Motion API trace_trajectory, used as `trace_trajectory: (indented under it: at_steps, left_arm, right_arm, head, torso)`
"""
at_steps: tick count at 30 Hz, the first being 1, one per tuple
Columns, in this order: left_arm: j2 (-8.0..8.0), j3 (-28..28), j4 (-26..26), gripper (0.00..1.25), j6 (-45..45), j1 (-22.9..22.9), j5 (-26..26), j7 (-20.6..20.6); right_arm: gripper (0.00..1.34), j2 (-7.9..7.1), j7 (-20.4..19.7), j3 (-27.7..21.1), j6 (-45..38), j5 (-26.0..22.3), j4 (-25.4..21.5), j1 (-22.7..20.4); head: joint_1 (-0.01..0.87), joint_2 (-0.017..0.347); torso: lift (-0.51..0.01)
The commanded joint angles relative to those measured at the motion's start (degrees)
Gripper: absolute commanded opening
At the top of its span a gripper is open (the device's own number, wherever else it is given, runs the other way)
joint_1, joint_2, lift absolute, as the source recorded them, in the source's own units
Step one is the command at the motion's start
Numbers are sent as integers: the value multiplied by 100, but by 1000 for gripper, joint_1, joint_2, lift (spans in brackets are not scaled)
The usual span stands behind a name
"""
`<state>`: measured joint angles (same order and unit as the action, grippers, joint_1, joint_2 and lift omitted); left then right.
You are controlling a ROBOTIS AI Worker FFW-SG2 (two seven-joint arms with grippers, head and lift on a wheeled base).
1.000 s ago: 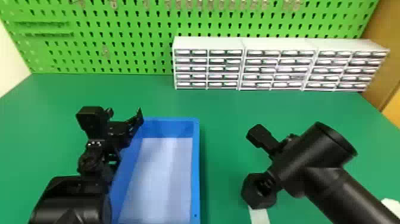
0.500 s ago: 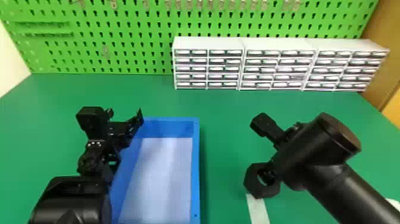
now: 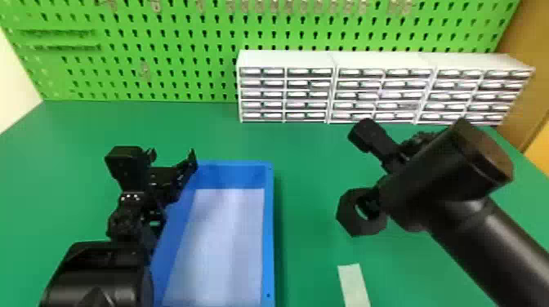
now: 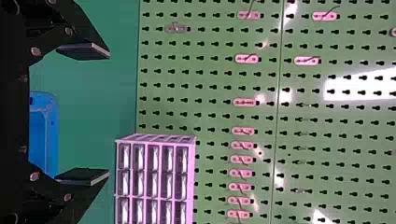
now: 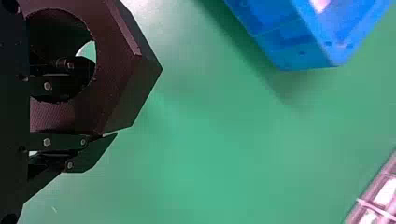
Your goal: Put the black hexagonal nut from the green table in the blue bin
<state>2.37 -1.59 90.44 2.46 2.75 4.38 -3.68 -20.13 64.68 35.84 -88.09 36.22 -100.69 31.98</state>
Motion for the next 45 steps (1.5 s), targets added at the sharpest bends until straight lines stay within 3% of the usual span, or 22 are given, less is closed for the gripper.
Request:
trace_trajectory:
  at_steps: [1,15,24,36,45]
  left_arm:
    - [0,1,0,887,0,7,1,-1]
    - [9,1,0,887,0,24,-8,8]
    - [9,27,-26,887,0,50,-16,8]
    - [9,45,-44,887,0,59,-16,8]
    - [17,54,-53,887,0,68,-16,8]
  right_arm:
    - [301,18,1,-33,47,61,-100,168]
    - [302,237,1,-130,310,131,-223,687]
    - [302,431,-43,64,539,149,-197,1082]
    - [302,712,-913,169,829,-537,-12,1381]
    - [302,817,-1889,248,1119,-1618,155,1583]
  head:
    - [686,51]
    - [686,51]
    - [686,51]
    - [686,51]
    - [686,51]
  torso:
    - [-96]
    - [-96]
    - [-96]
    - [-96]
    - [-96]
